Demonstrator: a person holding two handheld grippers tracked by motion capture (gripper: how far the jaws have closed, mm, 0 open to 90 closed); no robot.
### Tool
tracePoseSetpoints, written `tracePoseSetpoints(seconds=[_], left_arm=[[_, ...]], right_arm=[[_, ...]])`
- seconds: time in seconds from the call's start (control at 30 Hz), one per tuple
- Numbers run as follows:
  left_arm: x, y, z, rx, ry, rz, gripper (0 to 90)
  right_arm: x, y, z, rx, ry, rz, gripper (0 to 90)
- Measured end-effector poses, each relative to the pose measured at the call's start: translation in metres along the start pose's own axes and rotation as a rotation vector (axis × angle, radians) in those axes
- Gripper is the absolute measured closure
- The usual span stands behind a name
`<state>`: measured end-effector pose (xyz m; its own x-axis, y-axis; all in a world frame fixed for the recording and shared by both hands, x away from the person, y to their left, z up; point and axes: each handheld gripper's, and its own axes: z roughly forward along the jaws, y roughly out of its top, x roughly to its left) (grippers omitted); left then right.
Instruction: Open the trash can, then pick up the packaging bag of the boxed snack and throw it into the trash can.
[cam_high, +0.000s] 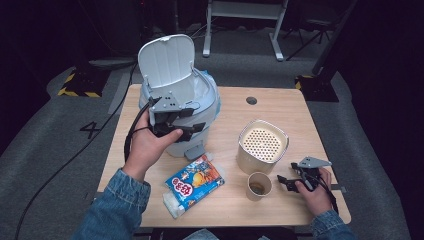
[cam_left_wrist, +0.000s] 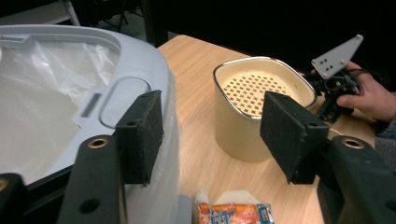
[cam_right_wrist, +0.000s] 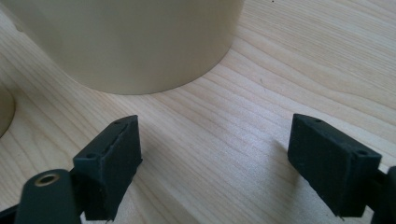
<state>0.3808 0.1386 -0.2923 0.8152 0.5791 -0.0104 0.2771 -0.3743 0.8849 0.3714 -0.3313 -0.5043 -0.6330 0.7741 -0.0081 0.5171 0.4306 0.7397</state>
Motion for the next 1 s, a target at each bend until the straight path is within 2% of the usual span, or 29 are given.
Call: tracePoseSetpoints(seconds=[0.03, 0.1, 0.13, 0.23, 0.3, 0.47, 0.7, 0.73, 0.8, 0.83, 0.9, 0.93, 1.0], left_arm=[[-0.005, -0.004, -0.002, 0.032, 0.010, 0.013, 36.8], [-0.007, -0.006, -0.002, 0.044, 0.018, 0.021, 35.0], [-0.011, -0.011, -0.004, 0.070, 0.030, 0.038, 34.7], [-0.014, -0.017, -0.004, 0.074, 0.024, 0.030, 33.8], [-0.016, -0.028, -0.006, 0.090, 0.028, 0.023, 33.0], [-0.020, -0.042, -0.006, 0.110, 0.030, 0.020, 31.7], [-0.020, -0.070, 0.006, 0.204, 0.034, 0.022, 29.8], [-0.018, -0.081, 0.012, 0.227, 0.029, 0.004, 29.2], [-0.016, -0.092, 0.017, 0.235, 0.020, -0.020, 28.9], [-0.016, -0.092, 0.017, 0.235, 0.020, -0.020, 28.7], [-0.009, -0.108, 0.028, 0.273, 0.019, -0.069, 28.0], [-0.009, -0.108, 0.028, 0.273, 0.019, -0.069, 26.4], [-0.006, -0.118, 0.035, 0.316, 0.028, -0.084, 24.5]], right_arm=[[0.000, 0.000, 0.000, 0.000, 0.000, 0.000, 17.5], [0.000, 0.000, 0.000, 0.000, 0.000, 0.000, 17.5], [0.000, 0.000, 0.000, 0.000, 0.000, 0.000, 17.5], [0.000, 0.000, 0.000, 0.000, -0.001, 0.000, 17.5], [0.000, 0.000, 0.000, 0.000, -0.001, 0.000, 17.5], [0.000, 0.000, 0.000, 0.000, 0.000, 0.000, 17.5], [0.000, 0.000, 0.000, 0.000, 0.000, 0.000, 17.5], [0.000, 0.000, 0.000, 0.000, 0.000, 0.000, 17.5], [0.000, 0.000, 0.000, 0.000, 0.000, 0.000, 17.5], [0.000, 0.000, 0.000, 0.000, 0.000, 0.000, 17.5], [0.000, 0.000, 0.000, 0.000, 0.000, 0.000, 17.5], [0.000, 0.000, 0.000, 0.000, 0.000, 0.000, 17.5], [0.000, 0.000, 0.000, 0.000, 0.000, 0.000, 17.5]])
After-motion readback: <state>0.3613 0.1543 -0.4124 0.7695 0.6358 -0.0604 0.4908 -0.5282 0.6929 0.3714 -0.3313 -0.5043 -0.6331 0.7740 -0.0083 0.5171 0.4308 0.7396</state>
